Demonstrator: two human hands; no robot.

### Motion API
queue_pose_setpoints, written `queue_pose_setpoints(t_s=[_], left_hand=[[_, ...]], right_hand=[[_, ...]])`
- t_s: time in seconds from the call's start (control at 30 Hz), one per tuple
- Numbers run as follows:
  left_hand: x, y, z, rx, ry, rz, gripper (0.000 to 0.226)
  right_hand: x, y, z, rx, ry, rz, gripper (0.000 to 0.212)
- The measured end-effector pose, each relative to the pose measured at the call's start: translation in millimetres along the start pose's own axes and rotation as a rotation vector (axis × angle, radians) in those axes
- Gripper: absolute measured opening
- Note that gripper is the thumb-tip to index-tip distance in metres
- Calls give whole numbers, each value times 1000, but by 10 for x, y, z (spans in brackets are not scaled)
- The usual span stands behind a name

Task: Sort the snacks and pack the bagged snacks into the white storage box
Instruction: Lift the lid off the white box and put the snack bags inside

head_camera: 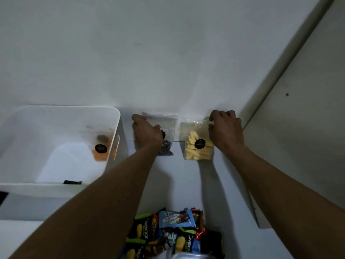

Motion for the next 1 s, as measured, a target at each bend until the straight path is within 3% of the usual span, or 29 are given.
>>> queue_pose_setpoints(t_s=[0.17,0.33,0.4,0.47,0.53,0.77,0.87,1.0], left_hand=[[-8,-97,59,125,40,-30,54],[12,-126,93,121,23,0,42],[29,-106,49,15,5,57,29],[67,-62,-21,-139,-23,112,16],[136,4,-81,-226,-32,156,18],[671,483,-242,-340,-108,146,14],[1017,747,-279,-424,-130,133,31],[1498,1027,-226,-537,-161,109,34]], right_hand=[[39,36,-21,-3,9,32,25],[100,20,-34,14,-1,58,17],[159,-2,-41,31,-20,72,18],[245,-43,-47,72,-64,81,34],[363,-82,-55,113,-93,67,46],[937,-246,-63,98,-56,73,28],[1291,-364,-19,82,-52,64,28],[1777,-619,40,107,-30,87,49]])
Point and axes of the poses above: each hand's wrist, its own z-axis towards the middle knuckle, its own x-axis out of the back of the hand, y = z × x, the point moved 2 cm from there along z, towards the middle knuckle, and after that the axes turned 12 degrees about x, right-handed, at the moved point
